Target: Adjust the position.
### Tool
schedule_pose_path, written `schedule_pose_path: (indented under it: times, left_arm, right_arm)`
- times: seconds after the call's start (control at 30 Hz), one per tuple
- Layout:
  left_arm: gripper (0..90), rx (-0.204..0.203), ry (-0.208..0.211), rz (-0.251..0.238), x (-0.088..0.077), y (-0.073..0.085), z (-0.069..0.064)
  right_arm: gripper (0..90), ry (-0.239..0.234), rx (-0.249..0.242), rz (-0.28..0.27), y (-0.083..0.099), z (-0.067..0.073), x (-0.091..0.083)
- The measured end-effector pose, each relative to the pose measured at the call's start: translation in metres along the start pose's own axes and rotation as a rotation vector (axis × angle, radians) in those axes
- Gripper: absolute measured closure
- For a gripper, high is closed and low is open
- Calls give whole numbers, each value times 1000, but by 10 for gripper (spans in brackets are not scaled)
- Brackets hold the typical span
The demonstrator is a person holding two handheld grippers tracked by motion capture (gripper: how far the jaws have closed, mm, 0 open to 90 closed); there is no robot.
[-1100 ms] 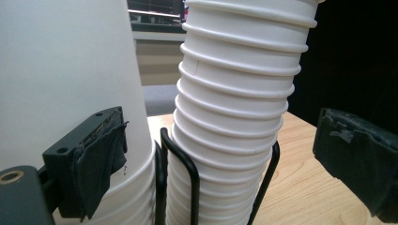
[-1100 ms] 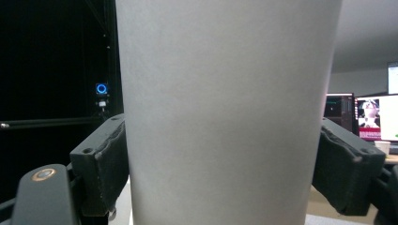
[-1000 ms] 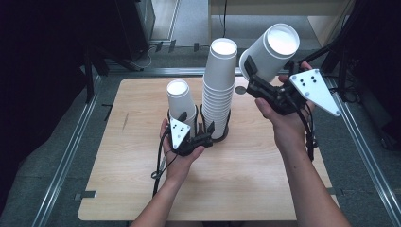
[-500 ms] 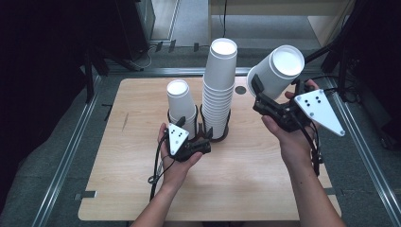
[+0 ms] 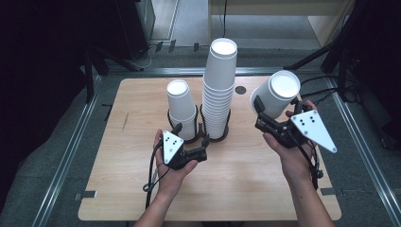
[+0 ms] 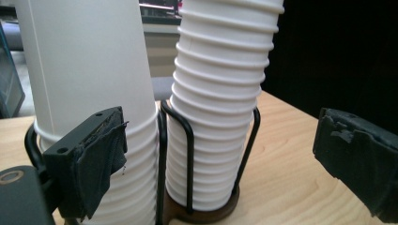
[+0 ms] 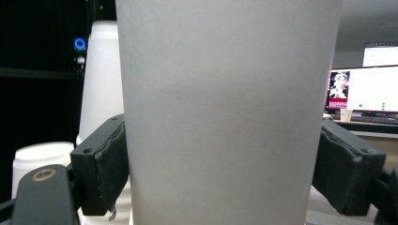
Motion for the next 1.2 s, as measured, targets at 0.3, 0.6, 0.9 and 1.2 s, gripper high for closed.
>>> schedule_pose_path:
  times: [0.3, 0.6, 0.9, 1.2]
  left_arm:
    - [33, 5, 25, 46, -5, 14, -4]
    - [33, 24, 44, 56, -9, 14, -9]
    - [33, 47, 95, 53, -14, 11, -17]
    - [34, 62, 144, 79, -14, 14, -27]
  right_arm:
    - [155, -6, -114, 56, 44, 4, -17]
    - [155, -30, -199, 112, 79, 10, -37]
    - [154, 2, -366, 116, 101, 8, -41]
    - [155, -16, -592, 83, 115, 16, -46]
Point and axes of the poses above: each handheld gripper's, and its own axes: x roughly forward along the jaws, y roughly out of its underside, z roughly to its left, the point moved 10 cm from there along x, roughly forward along the jaws, and after that the axes turned 11 degrees about y, right-handed, at the moved point
